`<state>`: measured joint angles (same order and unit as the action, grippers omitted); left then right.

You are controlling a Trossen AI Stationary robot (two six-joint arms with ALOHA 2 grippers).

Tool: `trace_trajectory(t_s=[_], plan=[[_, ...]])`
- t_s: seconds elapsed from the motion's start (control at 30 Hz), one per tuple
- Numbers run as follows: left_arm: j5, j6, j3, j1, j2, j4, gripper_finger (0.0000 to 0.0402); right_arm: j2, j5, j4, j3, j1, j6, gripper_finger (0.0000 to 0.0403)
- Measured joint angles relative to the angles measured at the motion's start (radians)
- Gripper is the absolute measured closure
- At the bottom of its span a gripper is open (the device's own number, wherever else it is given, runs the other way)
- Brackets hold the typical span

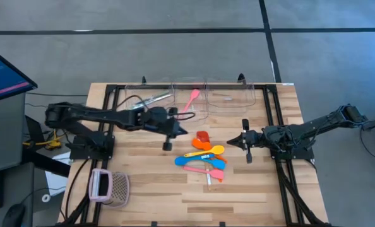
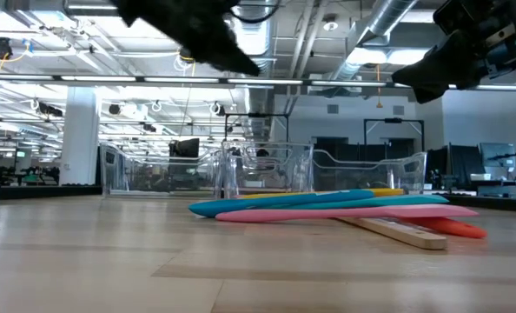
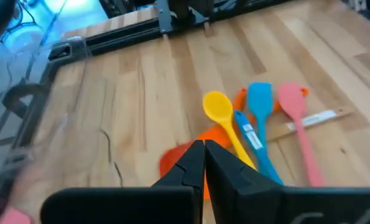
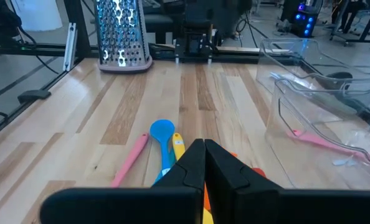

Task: Pick & Place Kitchen Items
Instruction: Put the yellow serving spoon into the right transparent bin

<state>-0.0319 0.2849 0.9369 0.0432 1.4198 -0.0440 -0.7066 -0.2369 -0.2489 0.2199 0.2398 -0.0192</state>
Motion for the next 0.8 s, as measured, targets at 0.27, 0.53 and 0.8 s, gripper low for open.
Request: trace_trajectory(t_s=[0.27, 0.53, 0.8], plan=[[-0.001, -0.057, -0.369, -0.091, -0.277, 0.355, 0.0399, 0.000, 0.000, -0.002, 0.000, 0.000, 0.000, 0.0403], [0.000, -0.057, -0.528, -0.134, -0.406, 0.499, 0.0399, 0.000, 0.000, -0.047, 0.000, -0.014, 0.064, 0.0403], [0.009, -0.057, -0.527, -0.126, -0.408, 0.526, 0.0399, -0.083, 0.000, 0.180, 0.126, -0.048, 0.021, 0.0403]])
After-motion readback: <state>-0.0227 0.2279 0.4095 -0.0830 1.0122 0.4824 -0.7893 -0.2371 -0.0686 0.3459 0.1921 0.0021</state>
